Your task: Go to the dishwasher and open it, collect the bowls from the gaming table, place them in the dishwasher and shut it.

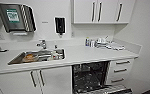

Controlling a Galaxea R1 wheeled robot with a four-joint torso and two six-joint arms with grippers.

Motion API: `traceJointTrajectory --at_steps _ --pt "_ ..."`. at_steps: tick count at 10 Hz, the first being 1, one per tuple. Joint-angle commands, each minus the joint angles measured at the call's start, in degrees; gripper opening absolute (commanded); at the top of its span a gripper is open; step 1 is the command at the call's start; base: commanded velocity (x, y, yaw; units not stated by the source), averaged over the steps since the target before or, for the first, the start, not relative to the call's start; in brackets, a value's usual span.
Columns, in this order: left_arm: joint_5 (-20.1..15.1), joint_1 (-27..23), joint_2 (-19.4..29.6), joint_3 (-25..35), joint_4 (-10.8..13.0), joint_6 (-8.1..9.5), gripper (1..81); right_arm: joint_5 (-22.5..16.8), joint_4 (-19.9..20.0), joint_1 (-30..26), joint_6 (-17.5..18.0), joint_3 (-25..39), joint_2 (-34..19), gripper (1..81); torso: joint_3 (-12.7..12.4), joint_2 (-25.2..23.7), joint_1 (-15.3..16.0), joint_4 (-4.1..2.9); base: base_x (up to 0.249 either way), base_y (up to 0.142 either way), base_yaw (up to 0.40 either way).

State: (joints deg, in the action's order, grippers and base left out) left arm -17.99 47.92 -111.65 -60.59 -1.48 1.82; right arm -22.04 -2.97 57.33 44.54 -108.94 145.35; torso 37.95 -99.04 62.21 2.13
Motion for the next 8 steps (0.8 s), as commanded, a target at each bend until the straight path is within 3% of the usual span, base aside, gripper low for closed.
traceJointTrajectory --at_steps 1,3,4,5,8 --pt "2.9 5.5 -3.9 -9.1 0.3 -0.06 81.1 1.7 0.5 -1.4 -7.6 -0.6 -2.1 81.1 0.0 0.0 0.0 0.0 0.0 0.0 0.0" --pt "6.9 12.6 -8.2 -15.6 0.4 -0.59 81.1 4.1 0.5 2.1 -13.0 -1.4 -2.2 81.1 0.0 0.0 0.0 0.0 0.0 0.0 0.0" --pt "11.5 15.9 -10.9 -19.4 0.4 -2.25 81.1 5.6 0.4 3.8 -15.0 -1.4 -2.1 81.1 0.0 0.0 0.0 0.0 0.0 0.0 0.0" --pt "13.6 18.4 -13.1 -22.9 0.4 -2.34 81.1 7.7 0.4 5.8 -16.8 -1.6 -1.9 81.1 0.0 0.0 0.0 0.0 0.0 0.0 0.0" --pt "14.1 24.6 -20.1 -32.6 1.7 -2.78 81.1 14.2 0.4 13.0 -23.0 -6.8 1.9 81.1 0.0 0.0 0.0 0.0 0.0 0.0 0.0"
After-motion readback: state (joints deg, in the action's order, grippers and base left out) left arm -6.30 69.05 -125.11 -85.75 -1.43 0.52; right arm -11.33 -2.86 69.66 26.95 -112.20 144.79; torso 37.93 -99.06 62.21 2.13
